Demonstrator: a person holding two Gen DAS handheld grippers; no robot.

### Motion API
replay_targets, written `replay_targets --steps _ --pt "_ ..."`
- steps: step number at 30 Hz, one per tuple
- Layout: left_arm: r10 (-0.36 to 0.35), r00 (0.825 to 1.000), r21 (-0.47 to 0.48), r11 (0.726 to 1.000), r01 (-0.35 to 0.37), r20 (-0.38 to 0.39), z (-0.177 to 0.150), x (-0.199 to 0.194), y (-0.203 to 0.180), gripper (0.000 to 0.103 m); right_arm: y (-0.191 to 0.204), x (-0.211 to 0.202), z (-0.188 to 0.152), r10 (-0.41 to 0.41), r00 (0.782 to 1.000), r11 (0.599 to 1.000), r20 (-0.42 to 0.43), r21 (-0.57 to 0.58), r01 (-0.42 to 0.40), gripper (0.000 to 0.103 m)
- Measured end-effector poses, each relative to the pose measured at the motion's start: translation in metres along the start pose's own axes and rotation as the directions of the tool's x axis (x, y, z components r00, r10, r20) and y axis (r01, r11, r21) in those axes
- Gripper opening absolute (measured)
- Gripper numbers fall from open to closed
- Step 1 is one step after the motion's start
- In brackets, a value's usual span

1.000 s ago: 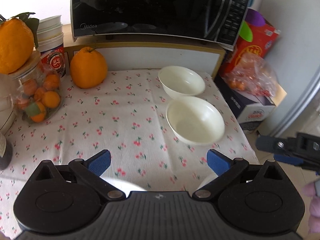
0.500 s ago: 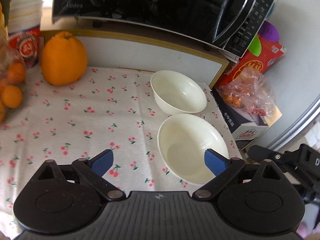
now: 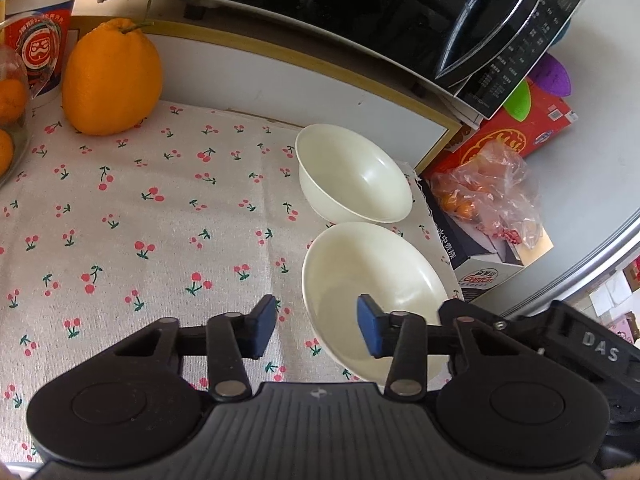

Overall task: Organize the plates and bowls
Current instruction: 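Lift the cream bowl with both grippers away from the microwave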

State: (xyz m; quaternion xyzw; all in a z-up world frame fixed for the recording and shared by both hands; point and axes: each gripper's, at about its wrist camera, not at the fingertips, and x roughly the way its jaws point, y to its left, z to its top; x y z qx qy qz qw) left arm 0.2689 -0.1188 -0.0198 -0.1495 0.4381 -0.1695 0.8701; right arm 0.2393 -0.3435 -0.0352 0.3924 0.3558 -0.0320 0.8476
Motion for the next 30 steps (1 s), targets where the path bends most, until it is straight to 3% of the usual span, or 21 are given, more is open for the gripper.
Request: replay_targets --steps 5,14,30 --pt "0.007 1.000 0.002 1.000 -0.007 -0.004 0.000 0.003 0.000 0.023 0.002 0.001 -0.002 -0.004 1.000 1.000 -0.004 -0.016 0.004 0.046" --pt "0.018 1.000 0.023 1.000 -0.018 -0.002 -0.002 0.003 -0.002 0.011 0.004 0.001 -0.002 -0.003 1.000 0.999 -0.009 -0.039 0.003 0.014" --pt "0.030 1.000 0.065 0.997 -0.030 0.004 -0.001 -0.010 -0.008 0.011 0.020 -0.014 -0.001 -0.009 1.000 0.994 0.001 -0.110 0.009 0.012"
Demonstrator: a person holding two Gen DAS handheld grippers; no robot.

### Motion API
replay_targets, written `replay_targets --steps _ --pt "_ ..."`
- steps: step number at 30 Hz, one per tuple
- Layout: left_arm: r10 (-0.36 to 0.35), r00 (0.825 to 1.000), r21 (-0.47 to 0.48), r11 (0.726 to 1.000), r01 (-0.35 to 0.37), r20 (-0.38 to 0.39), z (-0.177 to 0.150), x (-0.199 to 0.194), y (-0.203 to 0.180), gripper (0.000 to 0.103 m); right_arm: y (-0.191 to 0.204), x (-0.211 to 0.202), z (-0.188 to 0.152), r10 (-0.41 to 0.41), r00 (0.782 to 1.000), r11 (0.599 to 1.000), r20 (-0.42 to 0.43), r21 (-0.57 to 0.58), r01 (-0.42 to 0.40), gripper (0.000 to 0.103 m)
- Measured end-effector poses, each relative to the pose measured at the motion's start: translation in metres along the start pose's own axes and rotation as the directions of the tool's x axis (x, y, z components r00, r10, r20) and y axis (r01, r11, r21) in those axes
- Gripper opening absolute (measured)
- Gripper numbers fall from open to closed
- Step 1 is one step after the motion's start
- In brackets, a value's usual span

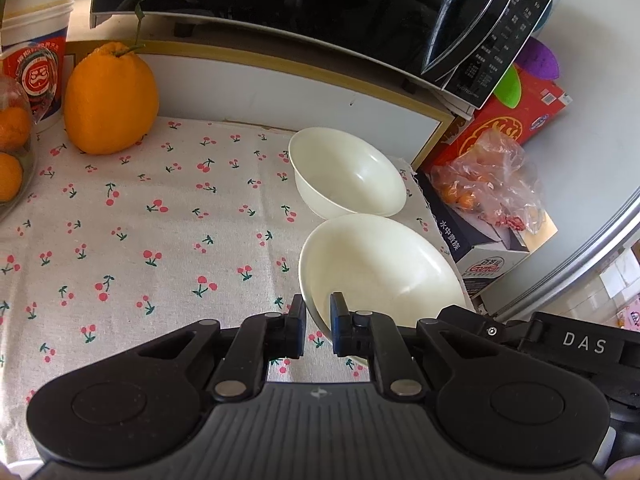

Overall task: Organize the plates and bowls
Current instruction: 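Lift the cream bowl with both grippers away from the microwave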

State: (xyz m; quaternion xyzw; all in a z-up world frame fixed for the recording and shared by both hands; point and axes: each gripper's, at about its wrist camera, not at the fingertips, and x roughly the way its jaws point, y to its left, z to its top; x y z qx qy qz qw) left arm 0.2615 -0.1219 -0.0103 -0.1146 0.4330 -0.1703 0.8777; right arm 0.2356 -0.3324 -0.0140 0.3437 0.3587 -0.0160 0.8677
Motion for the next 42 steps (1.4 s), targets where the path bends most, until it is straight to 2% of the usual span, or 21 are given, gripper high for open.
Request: replay_targets --steps 14,27,42 --pt "-0.031 0.999 0.020 0.999 0.032 -0.019 -0.002 -0.035 -0.005 0.011 0.022 -0.037 -0.002 -0.017 0.999 0.997 -0.031 -0.071 0.015 0.012" --pt "-0.054 0.998 0.138 0.989 0.059 -0.038 -0.019 -0.076 -0.027 0.012 0.024 -0.078 -0.013 -0.052 0.994 0.994 -0.096 -0.101 0.042 0.013" --pt "-0.039 0.990 0.223 0.972 0.069 -0.136 -0.051 -0.093 -0.037 0.014 0.025 -0.113 -0.042 -0.096 0.983 0.984 -0.156 -0.166 0.070 0.014"
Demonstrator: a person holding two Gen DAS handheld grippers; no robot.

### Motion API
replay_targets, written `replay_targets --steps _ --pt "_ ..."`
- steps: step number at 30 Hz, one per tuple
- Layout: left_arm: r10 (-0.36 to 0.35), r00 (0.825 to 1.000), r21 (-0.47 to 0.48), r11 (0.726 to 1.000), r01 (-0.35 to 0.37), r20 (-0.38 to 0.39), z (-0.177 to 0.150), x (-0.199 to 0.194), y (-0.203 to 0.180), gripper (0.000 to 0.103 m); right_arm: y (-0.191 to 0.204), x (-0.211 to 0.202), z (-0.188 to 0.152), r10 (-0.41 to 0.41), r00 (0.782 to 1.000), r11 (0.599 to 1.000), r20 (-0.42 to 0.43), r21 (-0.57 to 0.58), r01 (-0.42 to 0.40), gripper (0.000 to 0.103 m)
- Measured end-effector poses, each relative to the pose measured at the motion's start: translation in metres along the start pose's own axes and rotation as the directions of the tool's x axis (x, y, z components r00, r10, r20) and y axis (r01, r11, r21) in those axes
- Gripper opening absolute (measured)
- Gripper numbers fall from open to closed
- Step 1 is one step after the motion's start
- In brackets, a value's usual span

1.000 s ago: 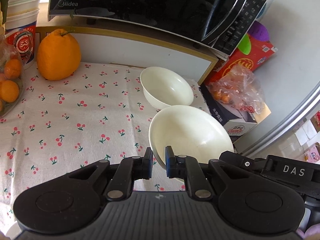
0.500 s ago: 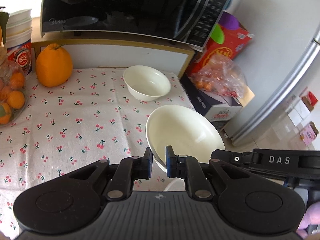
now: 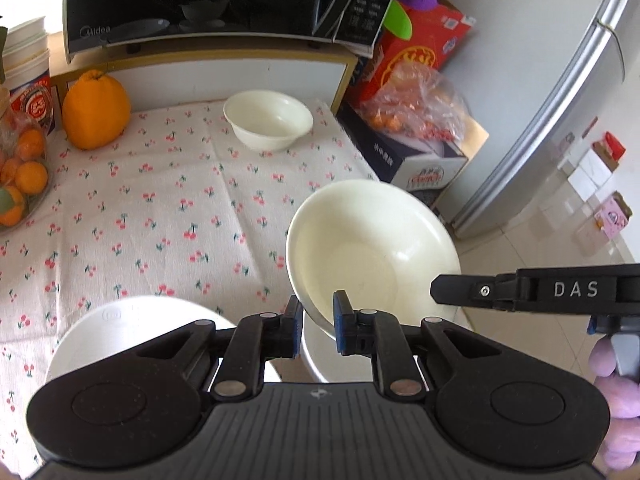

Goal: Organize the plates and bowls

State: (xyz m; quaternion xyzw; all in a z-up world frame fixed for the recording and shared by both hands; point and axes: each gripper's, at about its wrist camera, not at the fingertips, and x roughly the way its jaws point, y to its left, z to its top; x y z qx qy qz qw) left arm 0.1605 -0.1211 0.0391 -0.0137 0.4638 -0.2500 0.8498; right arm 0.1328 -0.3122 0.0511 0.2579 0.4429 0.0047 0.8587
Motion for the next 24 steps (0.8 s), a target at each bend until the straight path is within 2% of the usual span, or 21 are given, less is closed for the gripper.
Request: replay_targets --steps 14,24 --pt "0.032 0.996 0.065 0.998 -0.027 -0.085 -0.015 0.010 -0.008 0.017 -0.002 0.009 -0.018 -0.064 0.994 0.997 -0.091 -0.036 0.061 0.014" --pt "0.049 0.992 0.087 0.995 -0.039 -0.118 -0.018 0.019 -0.011 0.017 -0.007 0.020 -0.022 -0.102 0.985 0.994 -0.138 -0.050 0.095 0.015"
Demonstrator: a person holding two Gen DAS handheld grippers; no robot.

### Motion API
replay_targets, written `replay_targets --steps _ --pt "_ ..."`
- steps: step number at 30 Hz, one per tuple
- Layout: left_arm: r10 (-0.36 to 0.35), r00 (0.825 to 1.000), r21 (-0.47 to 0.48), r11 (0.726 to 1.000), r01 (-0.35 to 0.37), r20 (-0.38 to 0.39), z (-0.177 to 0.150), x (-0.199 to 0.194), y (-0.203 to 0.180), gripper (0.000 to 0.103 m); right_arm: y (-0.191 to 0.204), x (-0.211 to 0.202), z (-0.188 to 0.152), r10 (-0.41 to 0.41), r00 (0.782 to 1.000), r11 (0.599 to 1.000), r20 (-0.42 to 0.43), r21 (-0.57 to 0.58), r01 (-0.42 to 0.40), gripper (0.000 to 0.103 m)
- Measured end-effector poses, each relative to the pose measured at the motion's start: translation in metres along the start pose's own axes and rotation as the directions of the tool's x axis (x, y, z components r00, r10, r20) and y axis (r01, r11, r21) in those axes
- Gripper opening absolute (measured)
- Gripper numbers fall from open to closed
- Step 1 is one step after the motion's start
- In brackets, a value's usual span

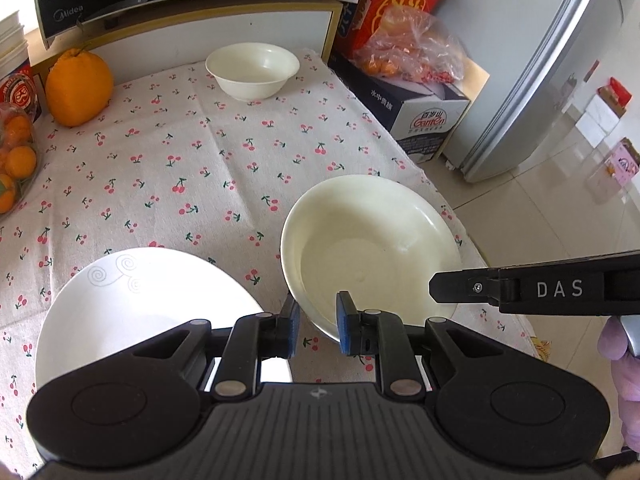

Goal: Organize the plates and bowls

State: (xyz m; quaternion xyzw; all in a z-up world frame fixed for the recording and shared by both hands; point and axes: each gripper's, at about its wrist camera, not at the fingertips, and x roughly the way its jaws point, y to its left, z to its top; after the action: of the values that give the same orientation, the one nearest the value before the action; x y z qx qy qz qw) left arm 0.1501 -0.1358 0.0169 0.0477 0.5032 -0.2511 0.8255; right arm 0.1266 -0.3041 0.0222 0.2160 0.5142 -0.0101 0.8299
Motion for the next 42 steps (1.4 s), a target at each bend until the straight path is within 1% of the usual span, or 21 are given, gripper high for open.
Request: replay_targets --steps 13,25,28,31,32,36,37,39,41,42 --pt "-0.006 0.999 0.002 1.000 0.006 -0.044 -0.003 0.008 -0.004 0.019 0.000 0.007 -0.002 -0.030 0.999 0.999 -0.034 -0.022 0.030 0.017" --pt "-0.006 0.998 0.003 1.000 0.007 -0.059 -0.002 0.013 -0.004 0.019 -0.001 0.011 -0.001 -0.037 0.998 0.999 -0.046 -0.028 0.035 0.018" --pt "-0.011 0.998 0.012 1.000 0.012 -0.058 -0.002 0.013 -0.005 0.023 -0.001 0.010 -0.001 -0.034 0.998 0.999 -0.044 -0.027 0.033 0.018" --pt "-0.017 0.998 0.024 1.000 0.019 -0.052 -0.003 0.013 -0.008 0.025 -0.002 0.010 0.000 -0.024 0.999 1.000 -0.044 -0.015 0.023 0.027" --pt "-0.017 0.999 0.027 0.999 0.019 -0.051 -0.003 0.013 -0.009 0.026 -0.002 0.009 0.000 -0.021 0.999 1.000 -0.043 -0.013 0.020 0.032" --pt "-0.023 0.998 0.028 0.999 0.025 -0.052 -0.003 0.012 -0.009 0.031 -0.003 0.006 0.001 -0.011 0.999 1.000 -0.035 -0.009 0.011 0.038" --pt "-0.025 0.998 0.029 0.999 0.026 -0.053 -0.003 0.012 -0.009 0.032 -0.003 0.005 0.001 -0.008 0.999 1.000 -0.033 -0.006 0.008 0.040" --pt "-0.027 0.998 0.031 0.999 0.029 -0.053 -0.002 0.011 -0.009 0.037 -0.004 0.003 0.002 -0.004 1.000 1.000 -0.023 0.001 0.004 0.050" --pt "-0.028 0.998 0.031 0.999 0.029 -0.048 -0.002 0.009 -0.010 0.046 -0.005 0.001 0.003 0.002 1.000 1.000 -0.016 0.008 -0.002 0.051" --pt "-0.029 0.999 0.031 0.999 0.030 -0.044 -0.001 0.009 -0.010 0.047 -0.005 0.000 0.004 0.005 1.000 1.000 -0.013 0.012 -0.005 0.052"
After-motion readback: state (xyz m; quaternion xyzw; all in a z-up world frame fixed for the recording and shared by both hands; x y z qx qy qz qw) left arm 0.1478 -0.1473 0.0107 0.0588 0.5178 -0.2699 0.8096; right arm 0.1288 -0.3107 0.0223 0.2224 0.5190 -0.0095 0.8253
